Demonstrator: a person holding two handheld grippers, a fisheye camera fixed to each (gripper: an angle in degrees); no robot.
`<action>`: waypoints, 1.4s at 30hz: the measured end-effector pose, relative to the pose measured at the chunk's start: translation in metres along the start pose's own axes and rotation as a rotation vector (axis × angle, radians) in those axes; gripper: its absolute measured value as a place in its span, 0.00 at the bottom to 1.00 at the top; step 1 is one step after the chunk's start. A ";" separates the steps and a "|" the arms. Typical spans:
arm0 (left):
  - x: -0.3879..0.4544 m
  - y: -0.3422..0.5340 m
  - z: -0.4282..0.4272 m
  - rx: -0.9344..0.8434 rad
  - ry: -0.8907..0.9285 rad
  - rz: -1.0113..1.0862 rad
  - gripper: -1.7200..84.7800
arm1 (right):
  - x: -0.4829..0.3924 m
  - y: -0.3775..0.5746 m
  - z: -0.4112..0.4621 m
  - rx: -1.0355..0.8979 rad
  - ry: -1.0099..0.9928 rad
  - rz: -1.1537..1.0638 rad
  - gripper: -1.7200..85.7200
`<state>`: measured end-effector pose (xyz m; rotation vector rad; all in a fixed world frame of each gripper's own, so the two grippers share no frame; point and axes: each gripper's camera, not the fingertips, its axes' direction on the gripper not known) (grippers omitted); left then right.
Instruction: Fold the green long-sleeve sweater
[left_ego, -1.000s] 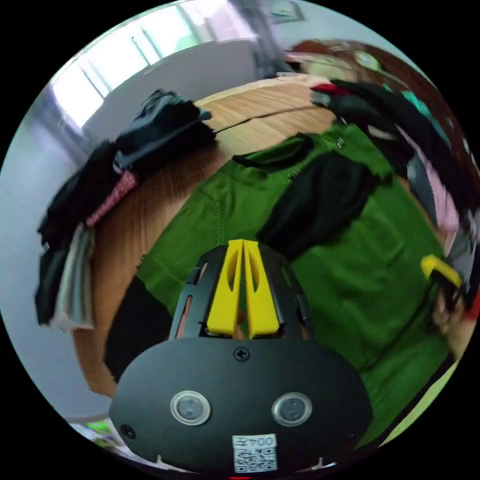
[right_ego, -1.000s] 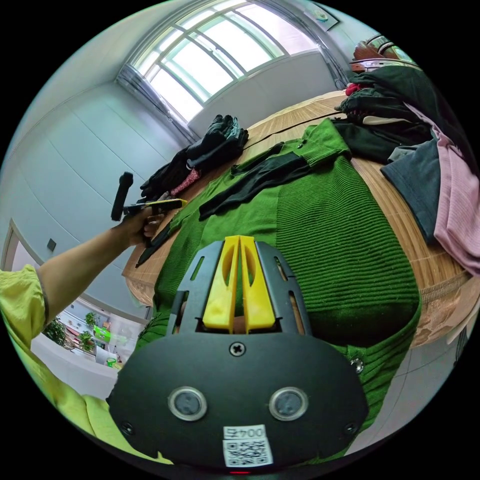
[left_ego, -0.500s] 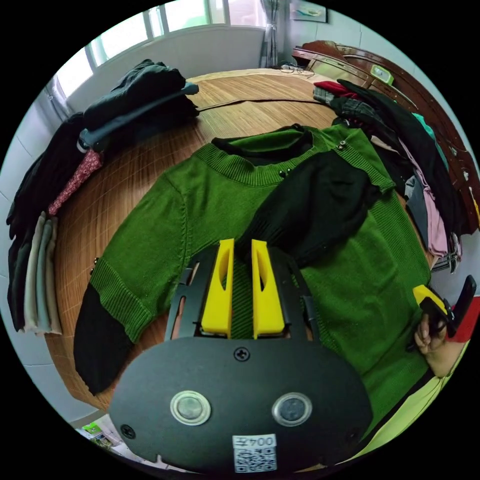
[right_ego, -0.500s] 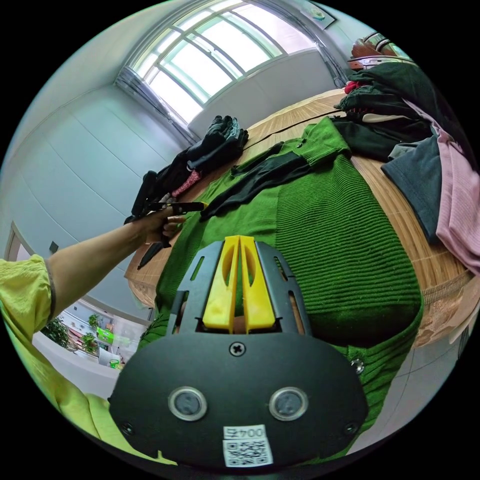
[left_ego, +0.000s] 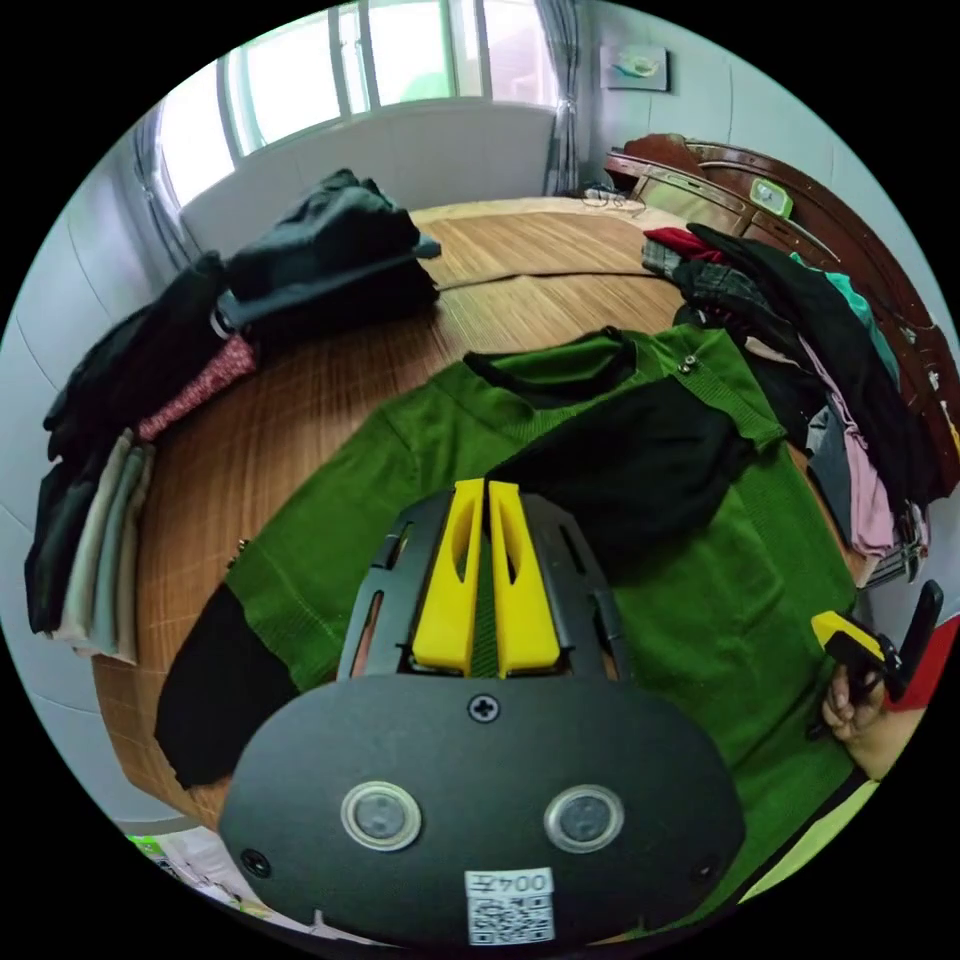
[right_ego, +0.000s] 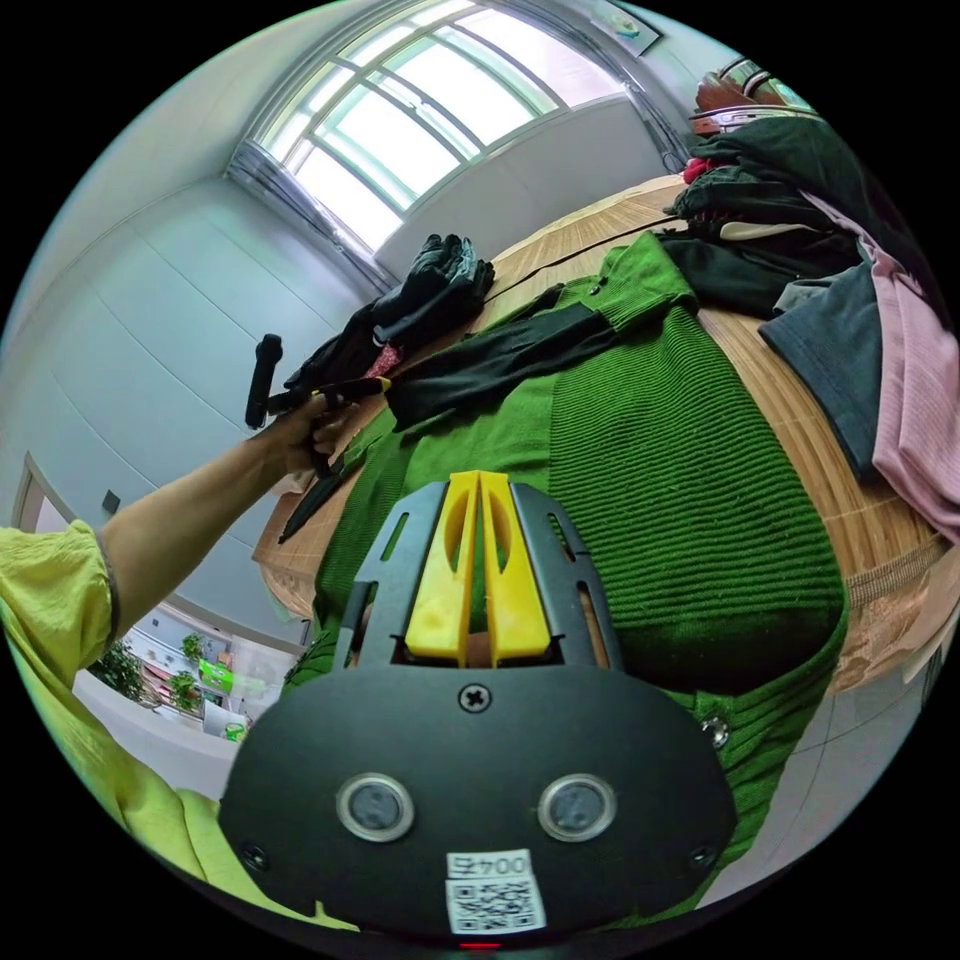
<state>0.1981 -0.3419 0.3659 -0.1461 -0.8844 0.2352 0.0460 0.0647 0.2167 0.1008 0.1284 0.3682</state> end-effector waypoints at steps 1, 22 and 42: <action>0.005 -0.002 0.003 -0.002 -0.036 0.014 0.04 | -0.001 0.000 0.000 -0.001 0.001 -0.001 0.01; 0.064 0.028 0.056 -0.176 -0.085 -0.148 0.03 | -0.001 0.002 -0.012 0.023 -0.020 0.026 0.01; 0.108 0.081 0.036 -0.151 -0.172 0.346 0.09 | 0.016 -0.001 -0.025 0.034 -0.087 0.064 0.01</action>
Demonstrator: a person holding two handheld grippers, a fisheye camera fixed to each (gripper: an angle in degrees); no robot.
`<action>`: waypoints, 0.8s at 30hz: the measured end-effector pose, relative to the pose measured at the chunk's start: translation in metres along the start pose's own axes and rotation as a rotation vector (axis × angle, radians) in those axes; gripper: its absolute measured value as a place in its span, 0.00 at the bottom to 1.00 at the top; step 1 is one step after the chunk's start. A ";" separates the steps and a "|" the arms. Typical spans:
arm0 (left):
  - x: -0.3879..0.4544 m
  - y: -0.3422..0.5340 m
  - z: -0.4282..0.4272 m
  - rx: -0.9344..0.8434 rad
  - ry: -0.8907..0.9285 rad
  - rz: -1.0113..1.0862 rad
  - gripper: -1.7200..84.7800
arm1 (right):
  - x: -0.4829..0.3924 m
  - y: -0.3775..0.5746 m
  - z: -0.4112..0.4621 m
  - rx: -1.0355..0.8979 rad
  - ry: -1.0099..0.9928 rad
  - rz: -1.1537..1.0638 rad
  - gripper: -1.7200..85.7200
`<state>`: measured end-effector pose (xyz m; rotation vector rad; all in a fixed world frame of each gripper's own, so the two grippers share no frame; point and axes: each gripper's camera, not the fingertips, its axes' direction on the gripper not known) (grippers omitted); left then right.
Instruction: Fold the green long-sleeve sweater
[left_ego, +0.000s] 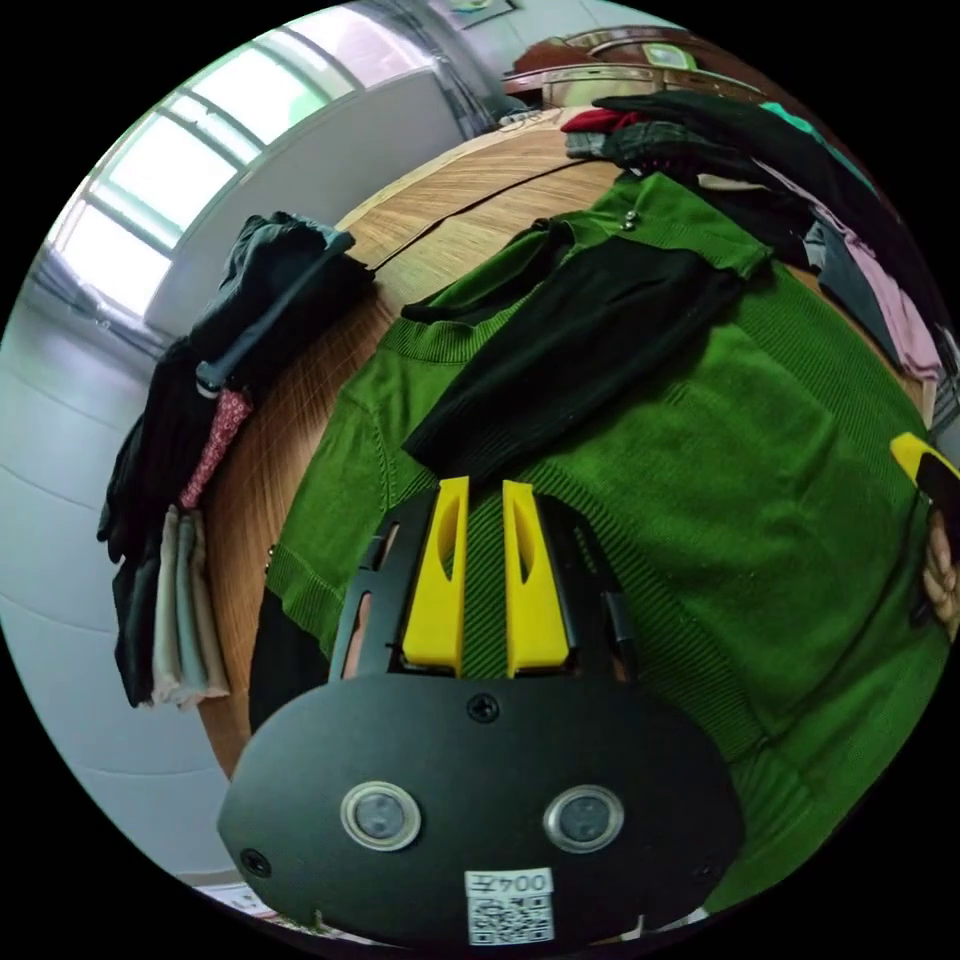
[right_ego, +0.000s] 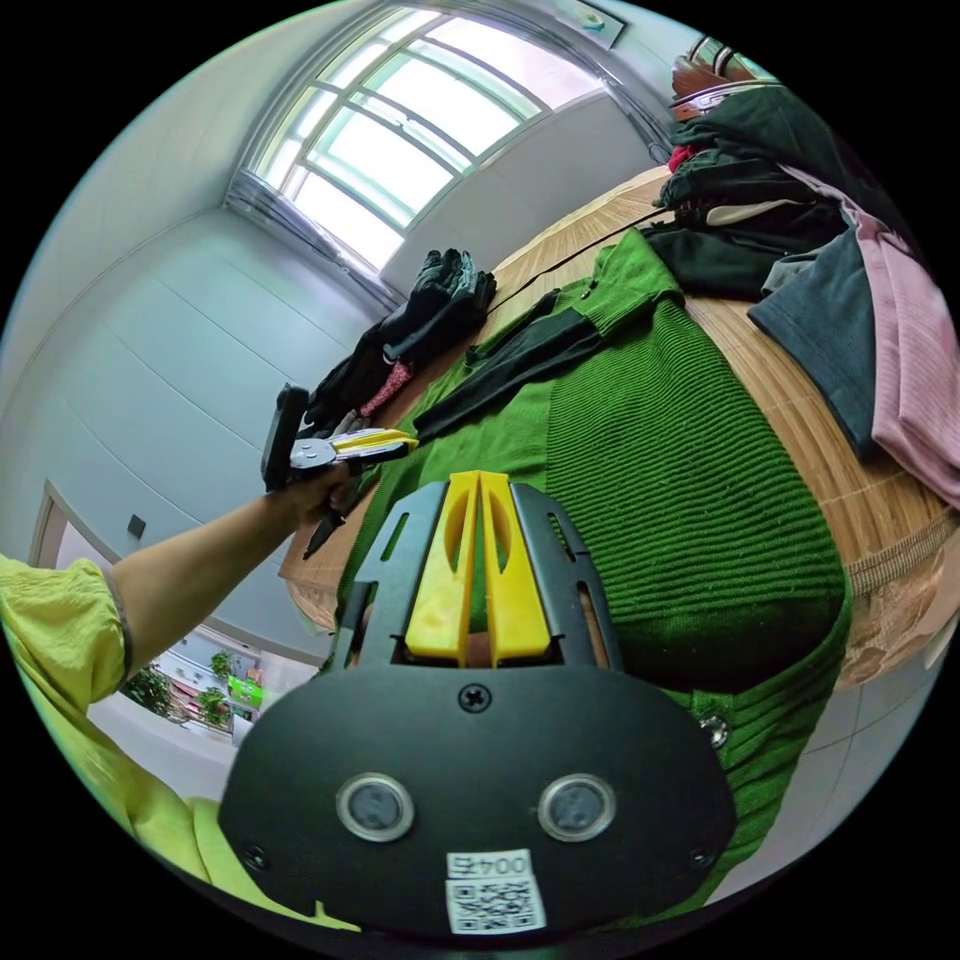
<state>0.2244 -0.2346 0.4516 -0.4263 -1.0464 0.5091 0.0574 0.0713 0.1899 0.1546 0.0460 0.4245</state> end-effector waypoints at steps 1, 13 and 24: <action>0.000 0.000 0.001 -0.012 -0.005 0.031 0.10 | 0.001 0.000 0.000 0.000 -0.002 0.002 0.01; -0.018 -0.009 -0.005 -0.065 0.078 0.147 0.10 | 0.010 -0.003 -0.005 -0.002 -0.029 0.020 0.01; -0.030 -0.010 -0.018 -0.110 0.092 0.099 0.05 | 0.014 -0.005 -0.007 -0.011 -0.041 0.023 0.01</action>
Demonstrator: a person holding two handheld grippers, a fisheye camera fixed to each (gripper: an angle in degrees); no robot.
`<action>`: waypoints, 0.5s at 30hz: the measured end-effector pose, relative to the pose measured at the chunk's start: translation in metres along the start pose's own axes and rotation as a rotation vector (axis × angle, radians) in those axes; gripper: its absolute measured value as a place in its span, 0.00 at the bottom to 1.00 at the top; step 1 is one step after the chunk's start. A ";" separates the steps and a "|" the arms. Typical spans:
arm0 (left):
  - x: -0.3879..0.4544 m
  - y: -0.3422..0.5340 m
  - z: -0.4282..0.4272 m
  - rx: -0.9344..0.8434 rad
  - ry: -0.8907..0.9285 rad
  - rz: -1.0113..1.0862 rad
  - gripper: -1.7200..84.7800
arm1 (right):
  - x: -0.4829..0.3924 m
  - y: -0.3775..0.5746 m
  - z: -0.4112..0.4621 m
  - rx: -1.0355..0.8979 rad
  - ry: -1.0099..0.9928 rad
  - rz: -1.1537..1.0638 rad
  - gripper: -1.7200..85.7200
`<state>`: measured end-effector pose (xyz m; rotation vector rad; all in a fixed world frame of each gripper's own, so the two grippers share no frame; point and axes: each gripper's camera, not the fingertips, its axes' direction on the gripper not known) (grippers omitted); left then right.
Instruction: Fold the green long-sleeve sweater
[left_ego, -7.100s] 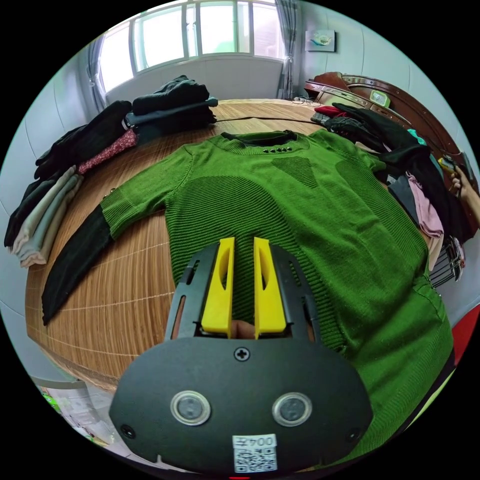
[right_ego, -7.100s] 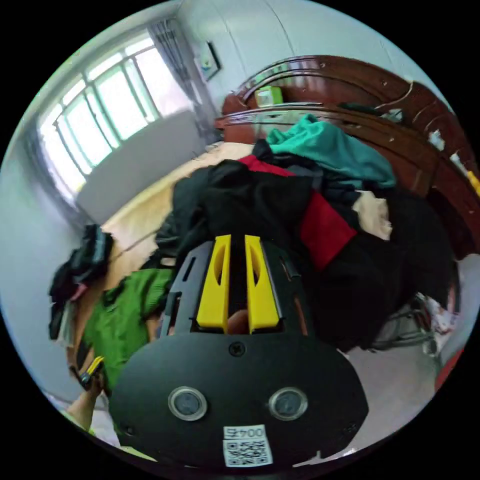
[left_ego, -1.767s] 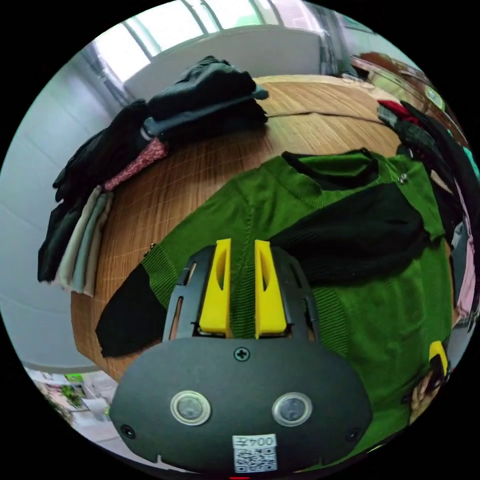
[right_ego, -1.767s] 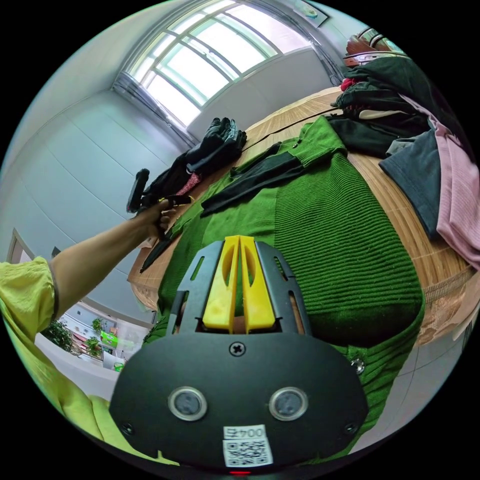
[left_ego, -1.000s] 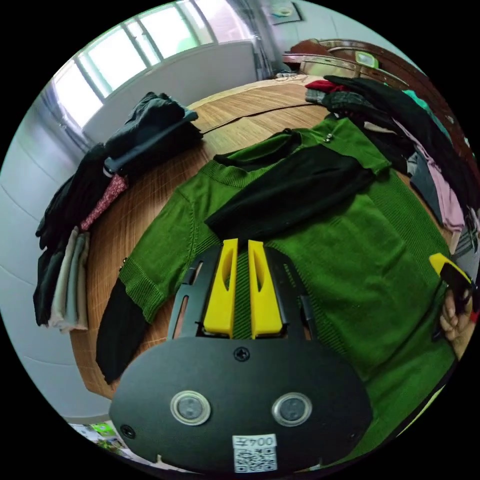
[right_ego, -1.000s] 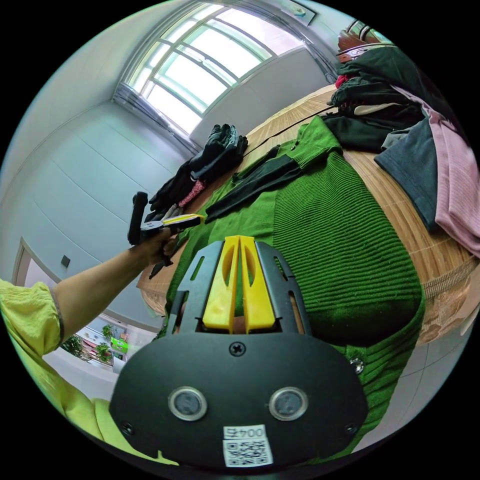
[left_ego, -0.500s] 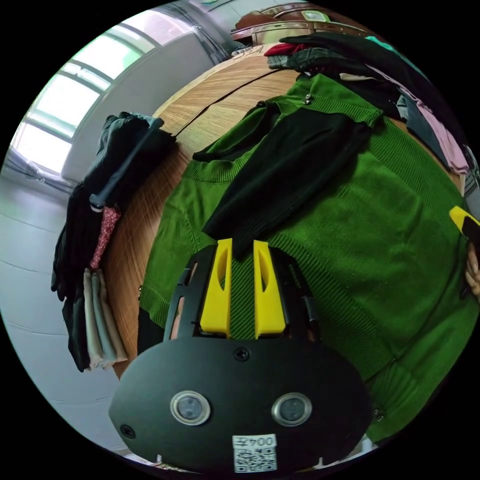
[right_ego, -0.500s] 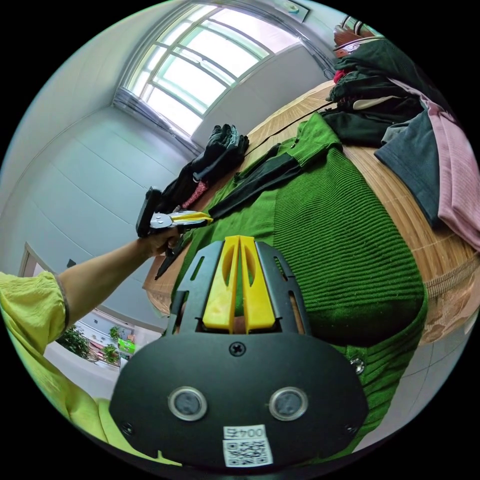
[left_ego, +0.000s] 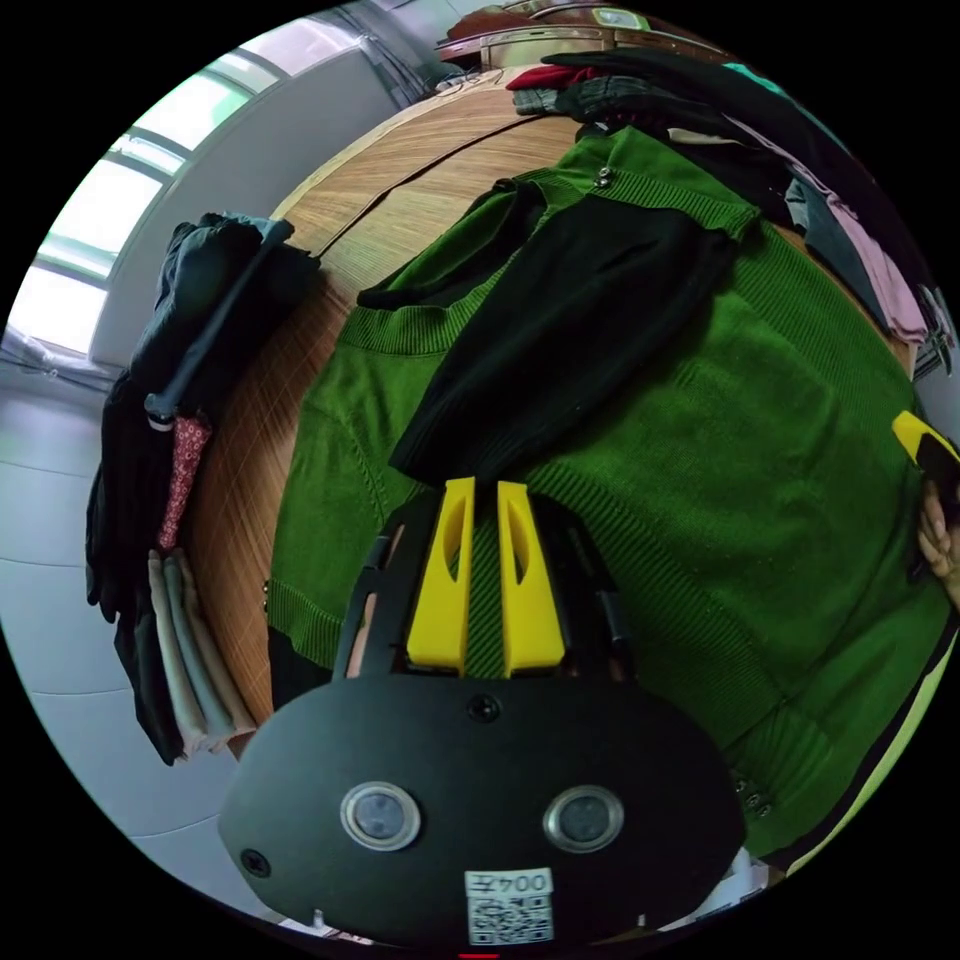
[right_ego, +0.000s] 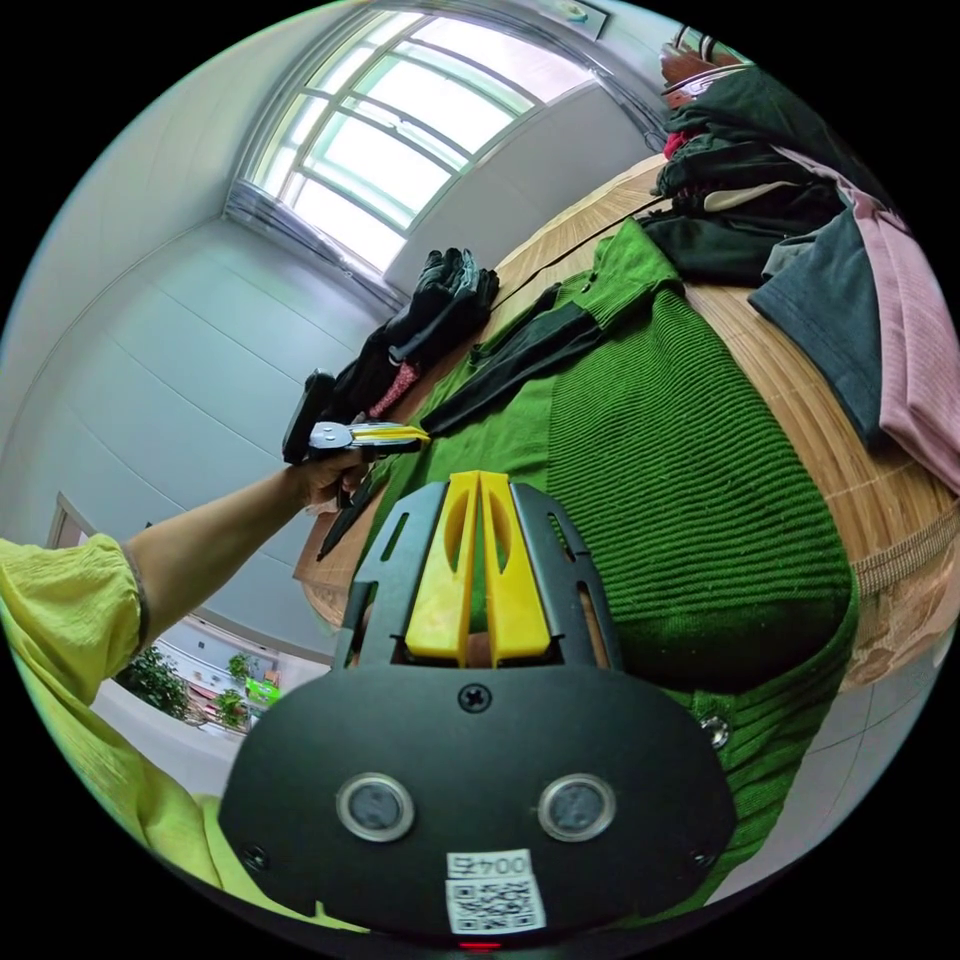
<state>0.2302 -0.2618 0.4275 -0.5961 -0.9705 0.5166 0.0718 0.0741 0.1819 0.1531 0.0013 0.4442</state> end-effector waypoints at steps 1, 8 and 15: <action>0.000 0.001 -0.003 -0.004 0.000 -0.004 0.05 | 0.000 0.000 0.000 -0.001 0.000 -0.001 0.01; 0.007 0.013 -0.056 0.030 -0.074 -0.004 0.04 | 0.001 0.001 -0.002 -0.007 -0.007 -0.003 0.01; 0.007 0.045 -0.098 0.034 -0.085 0.007 0.04 | 0.004 0.001 -0.003 -0.013 -0.016 0.005 0.01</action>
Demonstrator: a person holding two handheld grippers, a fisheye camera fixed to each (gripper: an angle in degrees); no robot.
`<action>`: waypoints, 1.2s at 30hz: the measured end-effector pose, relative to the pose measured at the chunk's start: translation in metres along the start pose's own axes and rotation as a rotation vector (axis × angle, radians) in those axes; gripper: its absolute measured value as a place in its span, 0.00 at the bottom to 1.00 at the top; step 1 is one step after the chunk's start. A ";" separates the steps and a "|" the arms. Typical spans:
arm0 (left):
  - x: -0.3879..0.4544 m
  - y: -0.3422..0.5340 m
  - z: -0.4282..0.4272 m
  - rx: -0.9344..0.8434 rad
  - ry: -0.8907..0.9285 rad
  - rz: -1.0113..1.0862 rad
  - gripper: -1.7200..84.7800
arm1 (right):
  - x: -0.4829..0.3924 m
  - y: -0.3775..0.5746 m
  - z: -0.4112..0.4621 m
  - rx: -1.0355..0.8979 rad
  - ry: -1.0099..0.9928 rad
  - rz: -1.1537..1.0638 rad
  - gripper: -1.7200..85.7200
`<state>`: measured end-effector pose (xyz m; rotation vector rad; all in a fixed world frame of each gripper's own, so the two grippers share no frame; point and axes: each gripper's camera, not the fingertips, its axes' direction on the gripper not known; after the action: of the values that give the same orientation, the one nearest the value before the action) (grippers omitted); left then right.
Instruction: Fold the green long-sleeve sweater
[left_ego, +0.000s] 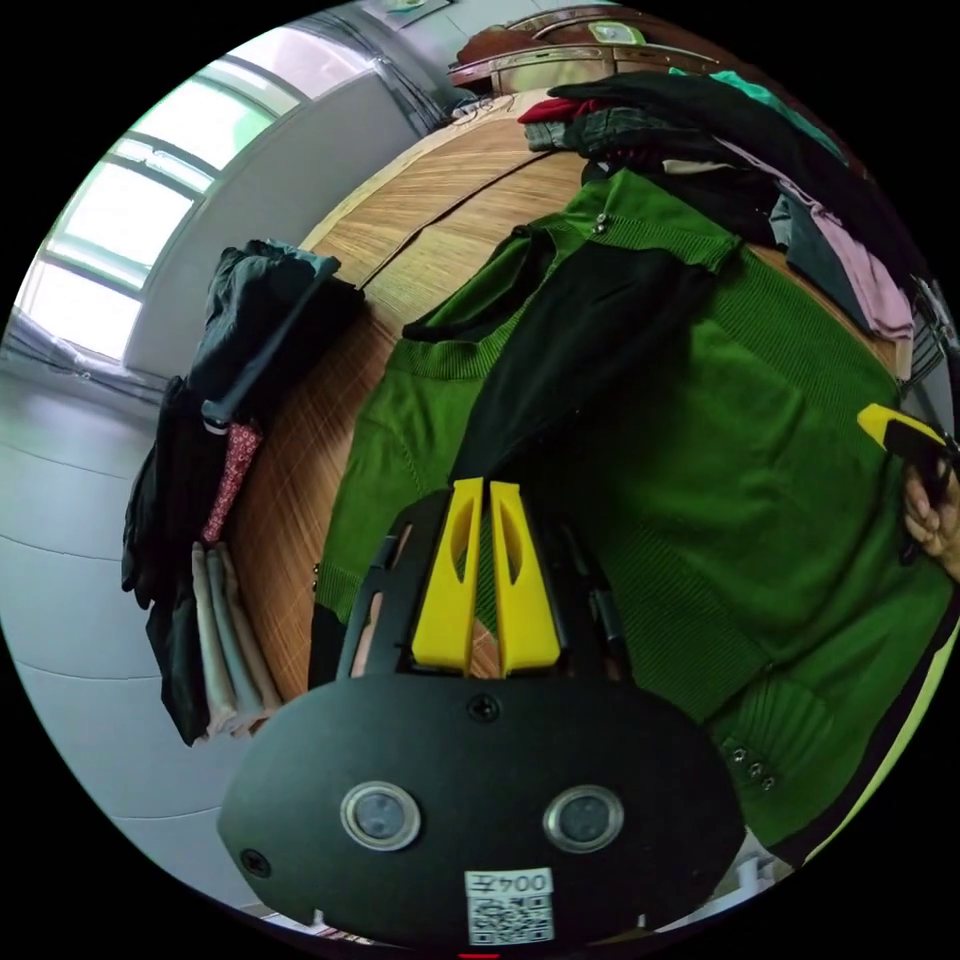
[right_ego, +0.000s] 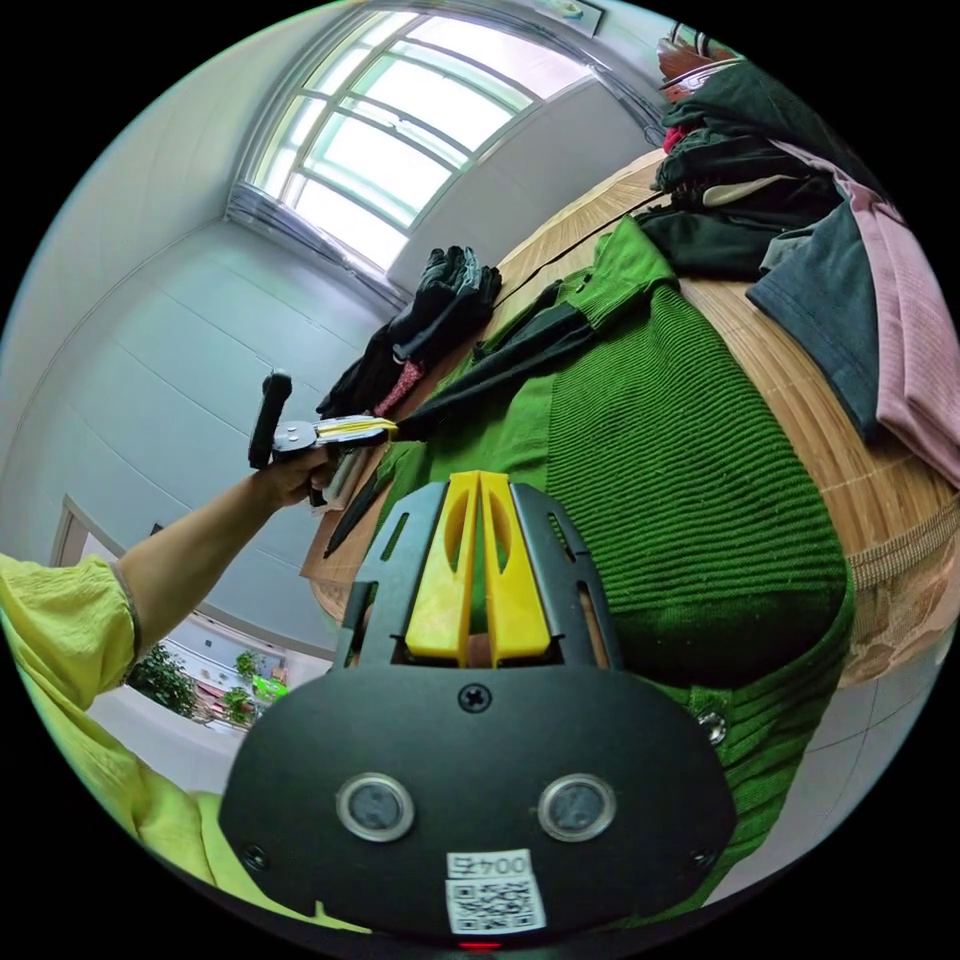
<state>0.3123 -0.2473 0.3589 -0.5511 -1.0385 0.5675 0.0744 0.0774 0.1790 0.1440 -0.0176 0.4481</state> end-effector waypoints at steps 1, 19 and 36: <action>0.006 0.005 0.004 -0.027 0.003 0.017 0.05 | -0.001 0.000 0.001 -0.003 0.001 -0.002 0.01; -0.034 0.019 -0.045 0.105 0.212 -0.285 0.13 | -0.002 0.000 0.012 -0.013 0.022 0.013 0.01; -0.150 0.439 -0.120 0.595 0.376 -1.473 0.13 | -0.024 0.005 0.040 -0.027 0.098 -0.002 0.01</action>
<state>0.2866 -0.0455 -0.0750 0.6462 -0.6200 -0.5365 0.0511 0.0661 0.2186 0.0958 0.0729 0.4528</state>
